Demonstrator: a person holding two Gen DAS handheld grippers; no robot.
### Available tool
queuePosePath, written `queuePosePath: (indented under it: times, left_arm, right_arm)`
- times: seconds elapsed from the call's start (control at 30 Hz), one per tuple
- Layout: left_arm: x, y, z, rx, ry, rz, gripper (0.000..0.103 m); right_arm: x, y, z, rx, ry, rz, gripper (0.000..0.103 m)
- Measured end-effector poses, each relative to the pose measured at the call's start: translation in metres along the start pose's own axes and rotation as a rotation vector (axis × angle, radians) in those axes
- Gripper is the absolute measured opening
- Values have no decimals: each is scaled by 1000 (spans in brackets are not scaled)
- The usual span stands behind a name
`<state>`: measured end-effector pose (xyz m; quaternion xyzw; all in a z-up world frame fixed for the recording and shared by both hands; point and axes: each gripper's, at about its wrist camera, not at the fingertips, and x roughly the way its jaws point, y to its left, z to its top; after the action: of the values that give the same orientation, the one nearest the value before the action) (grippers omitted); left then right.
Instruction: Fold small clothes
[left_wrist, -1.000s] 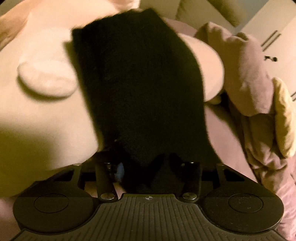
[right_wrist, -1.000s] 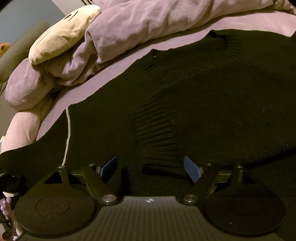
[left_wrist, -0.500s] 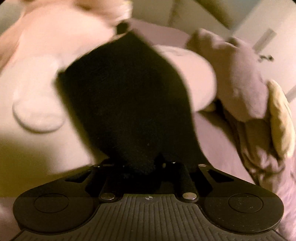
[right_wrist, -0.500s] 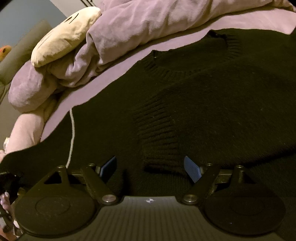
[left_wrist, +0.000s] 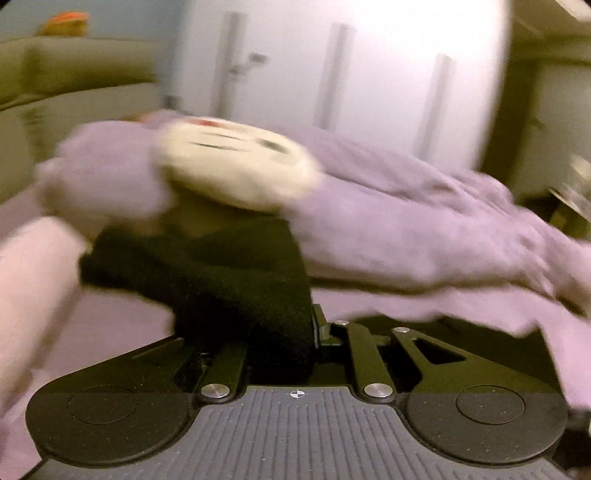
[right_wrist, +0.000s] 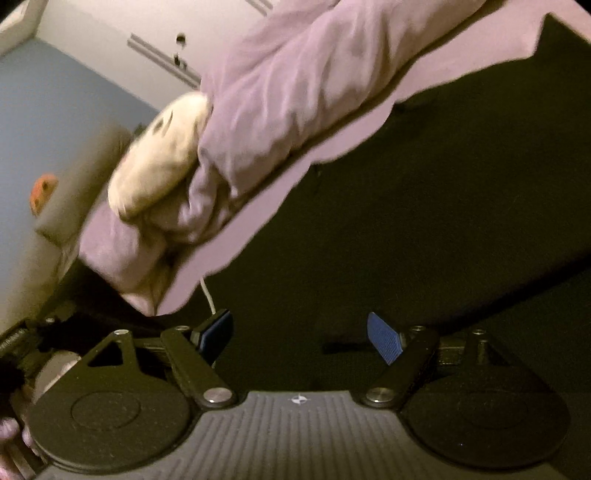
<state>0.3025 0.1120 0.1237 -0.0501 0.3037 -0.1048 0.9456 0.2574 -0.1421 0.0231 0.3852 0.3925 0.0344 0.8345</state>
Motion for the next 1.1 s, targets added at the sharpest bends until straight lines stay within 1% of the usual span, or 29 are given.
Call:
queuePosePath:
  times: [0.03,0.1,0.13,0.17,0.23,0.27,0.3,0.33,0.4,0.43,0.53,0.6,0.63,0.67,0.73,0.77,0.8,0.83,0.87,0.9,0.93,1.0,1.07,1.1]
  left_arm:
    - [7,-25,-10,20,25,-25,15]
    - [24,-59,-30,44,74,-61,21]
    - [31,-79,-43,58,102,-70,32]
    - [40,-96,-56,72,149,-76,55]
    - [52,-116,-76,68,239,-49,78]
    - [54,-122,-88,65,285,-54,78]
    - [53,-126,-95,63,312,-62,78]
    - [49,-126,-104,49,347,-61,79]
    - [38,-116,-113,-3,388,-46,84]
    - [29,-106,-119,-46,406,-35,87]
    - [3,-72,-138,-168,461,43,87]
    - [-5,-51,-143,-232,486,105,87]
    - [-9,-40,-145,-266,494,138,87]
    - [-13,-26,-147,-302,495,169,87]
    - [-18,-7,-149,-343,495,206,87]
    - [-18,3,-148,-358,497,226,87]
    - [-18,10,-147,-364,494,236,87]
    - [-20,16,-147,-365,489,242,87]
    - [-19,22,-144,-366,480,250,87]
    - [-16,25,-142,-366,471,255,87]
    - [-14,30,-139,-370,460,257,87]
    - [-9,34,-134,-386,451,257,87]
    - [-3,36,-130,-402,444,247,87]
    - [-1,35,-130,-405,446,243,87]
  right_arm:
    - [-9,-7,5,5,-12,2,80]
    - [-28,-21,14,0,-28,-13,80]
    - [-37,-29,17,-2,-32,-31,81]
    - [-45,-38,21,1,-30,-45,81]
    - [-60,-54,26,15,-34,-72,81]
    - [-67,-61,28,20,-34,-81,81]
    - [-73,-68,30,24,-31,-87,81]
    - [-77,-73,31,27,-29,-87,81]
    - [-81,-81,31,33,-14,-73,81]
    - [-78,-82,31,41,3,-54,81]
    - [-62,-77,25,63,49,15,81]
    - [-46,-71,19,93,76,53,81]
    - [-36,-71,17,119,84,53,82]
    - [-27,-72,15,151,92,34,82]
    - [-9,-75,11,212,103,38,82]
    - [-1,-76,10,233,109,26,81]
    - [4,-77,8,243,113,16,78]
    - [9,-78,6,255,115,10,63]
    - [12,-78,5,265,118,4,35]
    - [14,-76,5,267,121,2,26]
    - [14,-74,4,262,119,10,23]
    - [13,-69,3,259,107,16,24]
    - [13,-71,0,267,104,-3,42]
    - [16,-73,-3,276,116,-8,59]
